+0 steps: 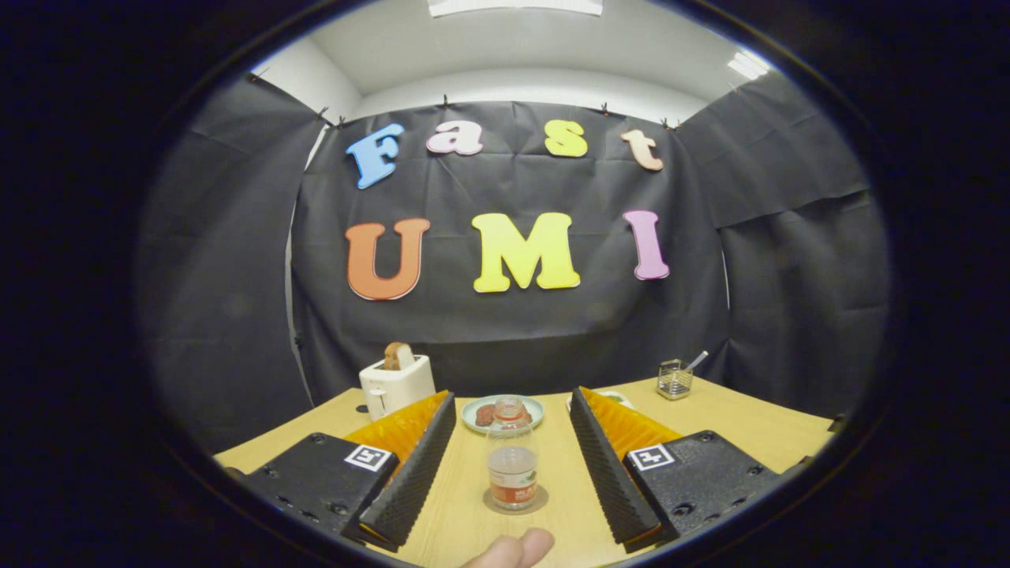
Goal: Take the bottle from table, then pour the juice into the cup, finally place the bottle on the coaster
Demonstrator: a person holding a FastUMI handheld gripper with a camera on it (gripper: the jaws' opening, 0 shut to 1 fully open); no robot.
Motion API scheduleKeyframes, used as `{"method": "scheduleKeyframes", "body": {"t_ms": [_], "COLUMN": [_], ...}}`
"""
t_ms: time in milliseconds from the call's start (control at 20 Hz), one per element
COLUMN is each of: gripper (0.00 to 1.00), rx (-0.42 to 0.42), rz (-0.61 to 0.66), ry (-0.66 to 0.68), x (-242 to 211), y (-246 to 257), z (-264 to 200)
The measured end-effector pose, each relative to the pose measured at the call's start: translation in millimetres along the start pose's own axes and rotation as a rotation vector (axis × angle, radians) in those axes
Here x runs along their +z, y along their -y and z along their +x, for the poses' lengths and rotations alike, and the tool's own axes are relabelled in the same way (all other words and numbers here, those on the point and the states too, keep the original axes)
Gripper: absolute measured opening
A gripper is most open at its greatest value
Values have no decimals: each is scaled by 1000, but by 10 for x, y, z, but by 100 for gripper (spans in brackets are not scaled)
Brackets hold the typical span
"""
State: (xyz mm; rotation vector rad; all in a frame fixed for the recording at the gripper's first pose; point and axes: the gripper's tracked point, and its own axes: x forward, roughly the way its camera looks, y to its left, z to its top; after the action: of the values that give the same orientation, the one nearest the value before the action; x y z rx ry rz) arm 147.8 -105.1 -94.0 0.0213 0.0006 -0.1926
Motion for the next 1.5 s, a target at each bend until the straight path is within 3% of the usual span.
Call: {"method": "scheduleKeyframes", "body": {"t_ms": [250,400,600,850,1250,1500], "gripper": [94,100,100,100,100,100], "rx": [-25,-53,-83,-23,87,50], "rz": [16,35,-6,-108,-74,-91], "ry": [2,25,2,-18,10,30], "x": [568,924,1118,1132,1111,1171], "y": [128,199,242,-122,-681,-714], "z": [-605,-892,-1321,-1613,-1930,-2124]}}
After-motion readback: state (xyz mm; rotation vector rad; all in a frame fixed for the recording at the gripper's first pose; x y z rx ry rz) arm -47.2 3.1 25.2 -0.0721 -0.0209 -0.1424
